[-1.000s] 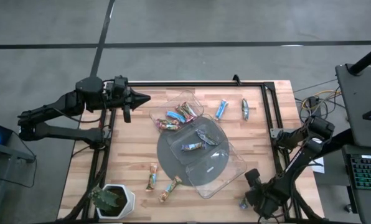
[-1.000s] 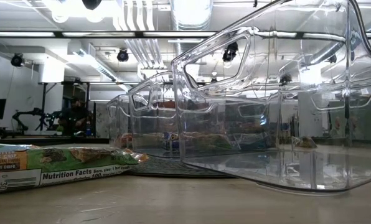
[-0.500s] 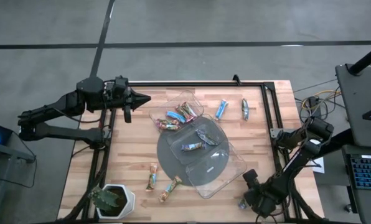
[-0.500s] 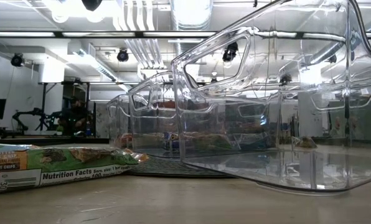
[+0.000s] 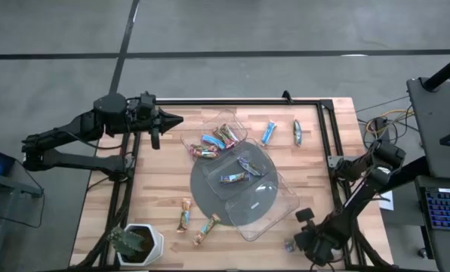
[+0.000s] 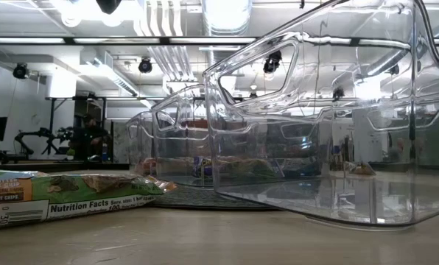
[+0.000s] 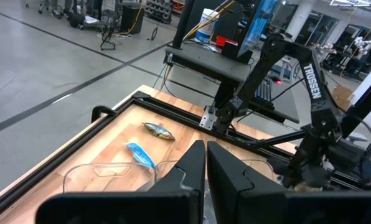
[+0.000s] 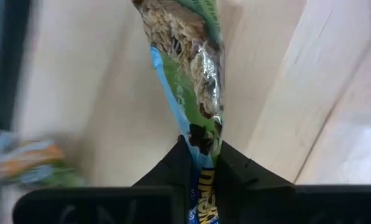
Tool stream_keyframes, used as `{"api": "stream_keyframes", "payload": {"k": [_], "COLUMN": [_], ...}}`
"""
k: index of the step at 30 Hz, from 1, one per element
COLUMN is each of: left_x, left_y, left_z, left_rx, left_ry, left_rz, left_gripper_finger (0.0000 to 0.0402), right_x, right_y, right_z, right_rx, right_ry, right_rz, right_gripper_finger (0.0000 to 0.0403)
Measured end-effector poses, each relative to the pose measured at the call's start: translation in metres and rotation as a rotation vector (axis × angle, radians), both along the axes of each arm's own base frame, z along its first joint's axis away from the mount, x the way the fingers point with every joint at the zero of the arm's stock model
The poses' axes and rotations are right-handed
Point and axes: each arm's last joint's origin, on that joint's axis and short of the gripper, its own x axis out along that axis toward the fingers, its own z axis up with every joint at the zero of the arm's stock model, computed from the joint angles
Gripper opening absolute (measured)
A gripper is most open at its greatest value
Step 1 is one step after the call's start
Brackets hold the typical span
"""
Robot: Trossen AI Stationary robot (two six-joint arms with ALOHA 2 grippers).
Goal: Pick and place Granola Bars by type
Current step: Put the blue granola bar into the middle transparent bin
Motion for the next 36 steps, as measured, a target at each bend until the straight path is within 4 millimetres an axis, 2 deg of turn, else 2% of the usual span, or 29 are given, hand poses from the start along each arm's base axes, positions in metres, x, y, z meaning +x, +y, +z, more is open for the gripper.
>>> {"api": "stream_keyframes", "payload": {"k": [5, 13, 17, 22, 26, 31, 36], "left_x": [0.000, 0.000, 0.000, 0.000, 0.000, 0.000, 0.001], "left_y": [0.000, 0.000, 0.000, 0.000, 0.000, 0.000, 0.000], "left_z": [0.000, 0.000, 0.000, 0.000, 0.000, 0.000, 0.000], "left_rx": [0.000, 0.000, 0.002, 0.002, 0.003, 0.003, 0.002], "left_ry": [0.000, 0.000, 0.000, 0.001, 0.001, 0.001, 0.004], "left_rz": [-0.001, -0.001, -0.002, -0.002, -0.002, -0.002, -0.002], "left_gripper_finger": [0.0000, 0.0000, 0.0000, 0.0000, 0.0000, 0.0000, 0.0000], "right_x": [0.001, 0.003, 0.014, 0.042, 0.068, 0.097, 0.120], "right_y": [0.002, 0.000, -0.007, -0.029, -0.056, -0.097, -0.136], "right_z": [0.033, 0.109, 0.146, 0.180, 0.192, 0.193, 0.196], "right_rx": [0.005, 0.047, 0.097, 0.095, 0.094, 0.107, 0.129], "right_ry": [0.006, -0.061, -0.167, -0.328, -0.377, -0.381, -0.430], "right_rz": [-0.001, -0.009, -0.079, -0.256, -0.378, -0.652, -0.824], "right_gripper_finger": [0.0030, 0.0029, 0.0029, 0.0029, 0.0029, 0.0029, 0.0029]}}
